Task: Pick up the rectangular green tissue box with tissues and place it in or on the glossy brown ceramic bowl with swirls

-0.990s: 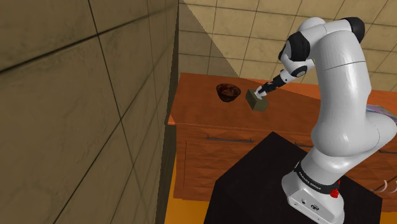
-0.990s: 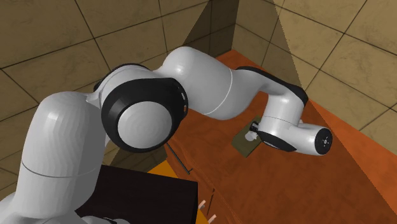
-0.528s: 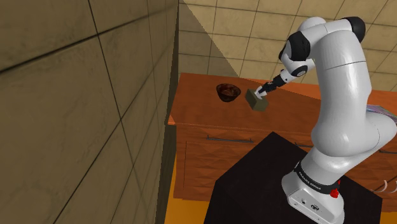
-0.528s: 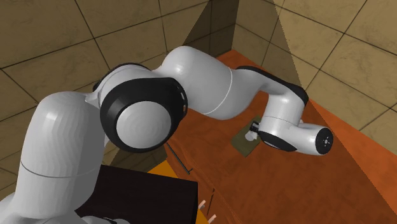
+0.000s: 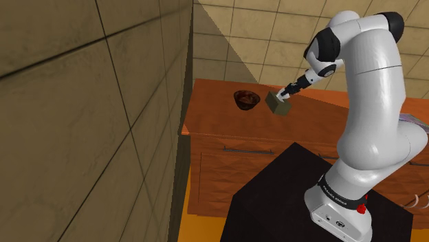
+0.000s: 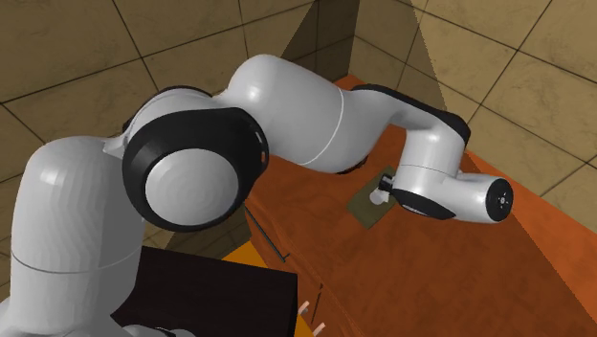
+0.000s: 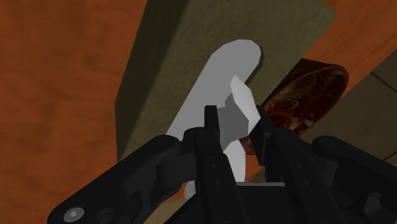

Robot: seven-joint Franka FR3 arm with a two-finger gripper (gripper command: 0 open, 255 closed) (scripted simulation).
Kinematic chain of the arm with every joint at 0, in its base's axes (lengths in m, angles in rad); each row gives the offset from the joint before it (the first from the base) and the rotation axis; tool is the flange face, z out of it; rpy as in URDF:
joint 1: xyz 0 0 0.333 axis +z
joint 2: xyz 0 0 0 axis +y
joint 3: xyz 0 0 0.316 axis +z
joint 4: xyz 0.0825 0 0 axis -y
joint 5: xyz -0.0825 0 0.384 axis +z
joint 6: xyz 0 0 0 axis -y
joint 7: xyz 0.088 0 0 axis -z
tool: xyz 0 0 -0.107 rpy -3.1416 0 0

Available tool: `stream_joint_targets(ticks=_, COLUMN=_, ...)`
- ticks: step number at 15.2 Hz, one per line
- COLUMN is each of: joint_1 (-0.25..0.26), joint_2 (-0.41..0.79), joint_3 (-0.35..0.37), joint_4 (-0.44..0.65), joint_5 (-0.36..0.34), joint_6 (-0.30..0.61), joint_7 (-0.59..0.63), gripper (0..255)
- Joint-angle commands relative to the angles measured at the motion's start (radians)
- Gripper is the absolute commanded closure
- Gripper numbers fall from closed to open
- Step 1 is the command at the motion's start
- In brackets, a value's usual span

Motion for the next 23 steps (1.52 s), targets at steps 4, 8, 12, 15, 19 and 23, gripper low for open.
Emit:
stream_joint_targets(ticks=4, joint_1=0.014, joint_2=-0.041, joint_3=-0.022, joint_4=0.002, joint_5=-0.035, joint_6=-0.021, joint_7=0.036, gripper=255)
stream_joint_targets(ticks=8, joint_1=0.025, joint_2=-0.073, joint_3=-0.04, joint_4=0.006, joint_5=-0.063, joint_6=-0.037, joint_7=0.065, gripper=255)
stream_joint_targets(ticks=12, joint_1=0.036, joint_2=-0.104, joint_3=-0.056, joint_4=0.013, joint_5=-0.09, joint_6=-0.055, joint_7=0.095, gripper=255)
stream_joint_targets(ticks=15, joint_1=0.044, joint_2=-0.126, joint_3=-0.068, joint_4=0.02, joint_5=-0.11, joint_6=-0.069, joint_7=0.118, gripper=255)
stream_joint_targets(ticks=19, joint_1=0.052, joint_2=-0.154, joint_3=-0.082, joint_4=0.033, joint_5=-0.136, joint_6=-0.089, joint_7=0.149, gripper=255)
stream_joint_targets(ticks=23, joint_1=0.06, joint_2=-0.179, joint_3=-0.096, joint_4=0.049, joint_5=-0.161, joint_6=-0.11, joint_7=0.18, gripper=255)
